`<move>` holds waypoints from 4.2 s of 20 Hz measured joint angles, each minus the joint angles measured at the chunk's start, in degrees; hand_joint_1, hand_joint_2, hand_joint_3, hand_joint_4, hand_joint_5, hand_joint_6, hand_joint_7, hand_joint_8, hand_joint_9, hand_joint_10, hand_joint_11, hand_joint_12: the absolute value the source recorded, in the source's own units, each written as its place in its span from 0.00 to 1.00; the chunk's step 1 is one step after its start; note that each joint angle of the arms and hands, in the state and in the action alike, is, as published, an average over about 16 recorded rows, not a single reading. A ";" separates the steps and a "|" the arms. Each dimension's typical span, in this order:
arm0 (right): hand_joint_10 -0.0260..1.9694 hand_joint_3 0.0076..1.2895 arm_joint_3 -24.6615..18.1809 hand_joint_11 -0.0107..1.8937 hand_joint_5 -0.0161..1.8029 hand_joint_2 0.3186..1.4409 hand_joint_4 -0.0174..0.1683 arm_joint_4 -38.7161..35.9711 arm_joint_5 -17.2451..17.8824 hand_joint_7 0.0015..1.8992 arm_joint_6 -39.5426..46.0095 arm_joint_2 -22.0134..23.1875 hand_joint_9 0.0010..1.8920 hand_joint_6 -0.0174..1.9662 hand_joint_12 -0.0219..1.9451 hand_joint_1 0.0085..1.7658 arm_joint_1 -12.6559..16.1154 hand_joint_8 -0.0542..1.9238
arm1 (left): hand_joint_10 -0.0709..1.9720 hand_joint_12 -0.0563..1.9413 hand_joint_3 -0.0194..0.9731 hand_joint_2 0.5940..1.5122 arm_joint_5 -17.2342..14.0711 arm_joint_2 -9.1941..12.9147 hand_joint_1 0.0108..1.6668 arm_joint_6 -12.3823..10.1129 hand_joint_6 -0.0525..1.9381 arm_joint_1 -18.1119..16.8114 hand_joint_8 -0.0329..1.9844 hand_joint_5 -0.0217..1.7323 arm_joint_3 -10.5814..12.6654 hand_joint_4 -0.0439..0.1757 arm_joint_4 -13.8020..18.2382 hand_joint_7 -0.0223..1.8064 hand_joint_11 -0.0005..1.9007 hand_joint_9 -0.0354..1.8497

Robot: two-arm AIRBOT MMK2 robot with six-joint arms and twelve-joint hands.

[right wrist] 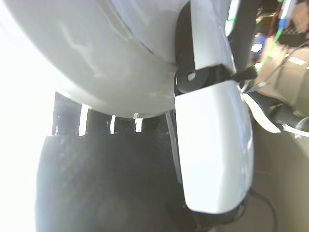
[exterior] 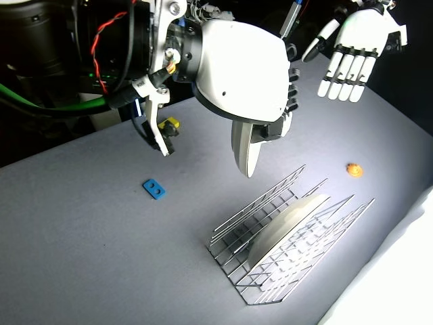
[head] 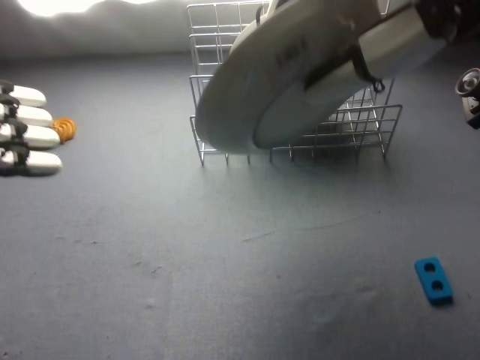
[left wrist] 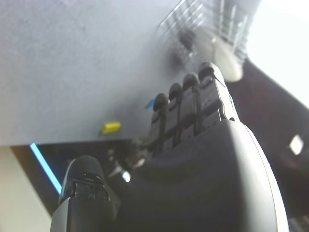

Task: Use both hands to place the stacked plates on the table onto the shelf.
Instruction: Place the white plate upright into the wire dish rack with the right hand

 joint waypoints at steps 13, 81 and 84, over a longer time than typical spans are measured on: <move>0.03 0.00 4.03 0.51 0.57 0.59 0.20 5.94 -7.39 0.60 1.74 -3.34 0.72 0.43 0.54 0.70 0.58 0.41 | 0.04 0.03 0.04 0.62 -9.29 0.39 0.00 -0.27 0.03 -6.89 0.02 0.05 -5.43 0.23 11.22 0.03 0.01 0.03; 0.02 0.00 16.74 0.51 0.53 0.60 0.05 61.72 -7.93 0.59 -56.55 -16.74 0.71 0.45 0.52 0.71 -12.72 0.41 | 0.04 0.03 0.04 0.64 -12.35 -6.07 0.00 -7.49 0.03 -20.17 0.02 0.05 -0.50 0.23 28.26 0.03 0.01 0.03; 0.02 0.00 16.82 0.50 0.53 0.60 0.05 61.79 -7.65 0.58 -56.95 -16.86 0.70 0.46 0.54 0.71 -13.26 0.38 | 0.04 0.03 0.04 0.64 -12.49 -6.09 0.00 -7.66 0.03 -20.45 0.02 0.05 -0.43 0.23 28.37 0.03 0.01 0.03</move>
